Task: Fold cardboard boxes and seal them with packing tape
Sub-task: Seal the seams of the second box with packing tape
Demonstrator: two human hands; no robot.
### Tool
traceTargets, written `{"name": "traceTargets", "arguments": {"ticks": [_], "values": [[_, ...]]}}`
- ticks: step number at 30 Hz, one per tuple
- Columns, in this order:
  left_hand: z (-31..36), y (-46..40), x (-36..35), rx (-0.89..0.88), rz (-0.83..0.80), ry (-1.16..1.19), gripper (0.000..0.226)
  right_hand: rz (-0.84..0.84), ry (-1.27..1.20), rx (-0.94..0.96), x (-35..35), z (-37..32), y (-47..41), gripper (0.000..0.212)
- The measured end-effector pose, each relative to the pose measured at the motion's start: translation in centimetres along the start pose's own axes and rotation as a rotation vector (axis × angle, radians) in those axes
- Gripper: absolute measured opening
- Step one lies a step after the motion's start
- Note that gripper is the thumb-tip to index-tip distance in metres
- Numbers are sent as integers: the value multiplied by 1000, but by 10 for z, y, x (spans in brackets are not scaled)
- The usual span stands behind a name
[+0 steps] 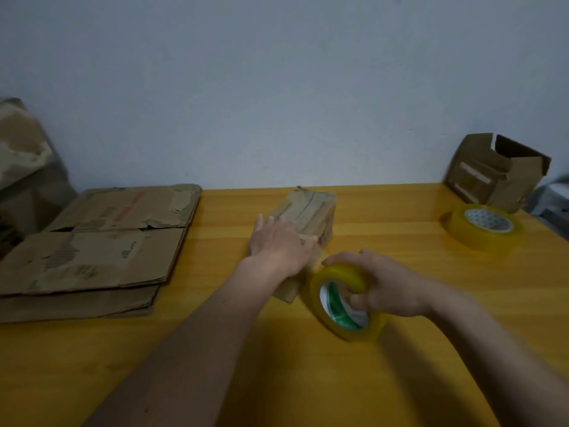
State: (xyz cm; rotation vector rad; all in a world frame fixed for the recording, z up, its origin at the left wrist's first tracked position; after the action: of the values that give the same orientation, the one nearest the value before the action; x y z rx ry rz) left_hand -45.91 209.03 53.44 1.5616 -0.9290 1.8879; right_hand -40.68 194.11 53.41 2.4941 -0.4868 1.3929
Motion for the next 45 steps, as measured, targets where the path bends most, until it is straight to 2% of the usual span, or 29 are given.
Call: {"name": "traceTargets", "arguments": {"ticks": [4,7,11,14,16,17,19,20,22,24,27,29,31,34,36,38,40,42,43,45], "values": [[0,-6,6,-72,-5,101,55,-64,-320,10,-5,-8,-2,42],[-2,-8,7,-159,-68,147,59,-83,-424,-5,-7,-10,0,40],[-9,-18,2,-220,-132,233,65,-134,-575,-95,-15,-8,5,52],[-13,-24,-3,-237,-104,275,67,-182,-697,-150,-19,0,7,37],[-13,-24,-6,-257,-79,272,71,-120,-804,-220,-14,14,4,30],[-13,-24,-7,-262,-65,270,73,-17,-769,-267,-10,27,-2,27],[-11,-22,-6,-260,-34,280,76,236,-381,-343,0,61,-17,16],[-10,-22,-6,-259,-19,282,78,295,-139,-381,1,73,-22,14],[-9,-22,-6,-263,4,265,81,265,179,-457,-14,91,-28,36],[-8,-21,-5,-265,17,244,82,246,239,-469,-29,99,-31,42],[-10,-22,-6,-279,22,258,84,304,113,-466,-35,101,-30,30],[-12,-24,-7,-305,8,277,85,284,51,-411,-33,102,-29,22],[-13,-28,-9,-346,-32,293,88,292,-136,-296,-27,95,-24,19],[-12,-35,-10,-409,-77,314,88,458,-445,-39,2,57,-15,10],[-10,-40,-8,-443,-82,296,86,581,-477,105,20,27,-15,9],[-9,-42,-8,-450,-70,274,86,587,-435,181,23,2,-22,17],[-13,-39,-10,-395,-34,284,89,527,-411,210,16,-11,-34,19],[-22,-30,-11,-261,9,378,98,475,-438,200,6,-12,-43,14],[-29,-22,-13,-145,30,474,107,470,-444,187,3,-10,-46,12],[-46,0,-25,206,58,756,124,481,-428,165,-1,-5,-51,15]]}}
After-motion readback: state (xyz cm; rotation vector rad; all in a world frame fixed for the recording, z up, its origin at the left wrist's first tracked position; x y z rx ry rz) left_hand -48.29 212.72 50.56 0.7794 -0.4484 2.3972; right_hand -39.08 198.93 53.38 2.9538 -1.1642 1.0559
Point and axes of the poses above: each hand's wrist, its own y-axis away from the middle knuckle, its own x-axis out of the back of the hand, z = x × y, the point moved 7 cm from there along -y, towards the middle knuckle, and after that the axes turned 11 degrees about z, right-handed, at the moved point
